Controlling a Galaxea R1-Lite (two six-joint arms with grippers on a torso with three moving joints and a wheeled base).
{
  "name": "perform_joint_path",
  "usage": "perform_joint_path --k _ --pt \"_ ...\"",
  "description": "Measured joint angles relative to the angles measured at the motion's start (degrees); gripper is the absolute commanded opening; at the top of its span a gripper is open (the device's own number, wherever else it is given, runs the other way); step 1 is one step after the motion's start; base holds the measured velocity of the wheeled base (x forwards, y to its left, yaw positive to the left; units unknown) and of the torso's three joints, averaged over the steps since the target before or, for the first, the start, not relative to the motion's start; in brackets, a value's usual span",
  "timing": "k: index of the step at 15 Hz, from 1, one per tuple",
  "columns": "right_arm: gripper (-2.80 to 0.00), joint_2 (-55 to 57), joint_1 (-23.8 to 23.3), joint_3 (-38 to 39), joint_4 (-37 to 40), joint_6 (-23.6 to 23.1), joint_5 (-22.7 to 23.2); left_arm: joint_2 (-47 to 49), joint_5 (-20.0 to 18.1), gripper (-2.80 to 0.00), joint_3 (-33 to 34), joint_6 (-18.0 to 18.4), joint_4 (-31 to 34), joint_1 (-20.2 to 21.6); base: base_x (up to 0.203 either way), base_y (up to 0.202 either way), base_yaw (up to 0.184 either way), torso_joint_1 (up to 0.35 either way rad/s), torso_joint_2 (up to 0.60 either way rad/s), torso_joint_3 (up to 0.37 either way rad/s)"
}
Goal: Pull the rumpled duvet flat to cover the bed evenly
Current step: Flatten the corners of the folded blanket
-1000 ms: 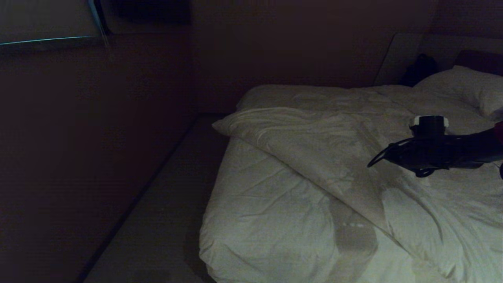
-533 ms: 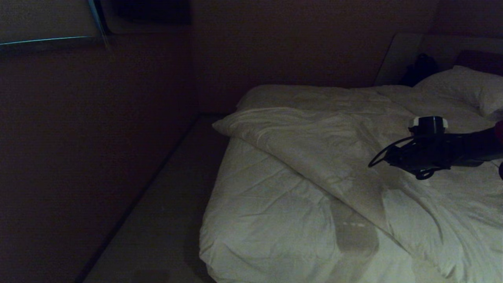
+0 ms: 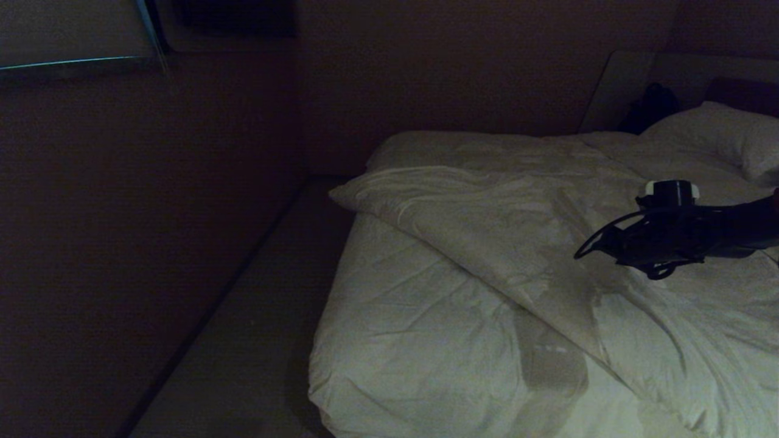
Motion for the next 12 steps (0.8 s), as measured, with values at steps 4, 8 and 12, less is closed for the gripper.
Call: perform_joint_path --k 4,8,12 --pt "0.0 -0.5 0.0 0.2 -0.1 -0.1 1.9 0.0 0.0 -2.8 0.0 0.0 0.0 0.0 0.0 0.0 0.0 0.0 0.0 0.0" --pt "0.0 -1.4 -0.5 -0.2 -0.1 -0.6 1.8 0.0 0.0 -2.8 0.0 0.0 0.0 0.0 0.0 0.0 0.0 0.0 0.0 0.0" --pt "0.0 -1.2 -0.7 -0.8 0.0 -2.9 1.0 0.0 0.0 -2.8 0.0 0.0 0.0 0.0 0.0 0.0 0.0 0.0 0.0 0.0"
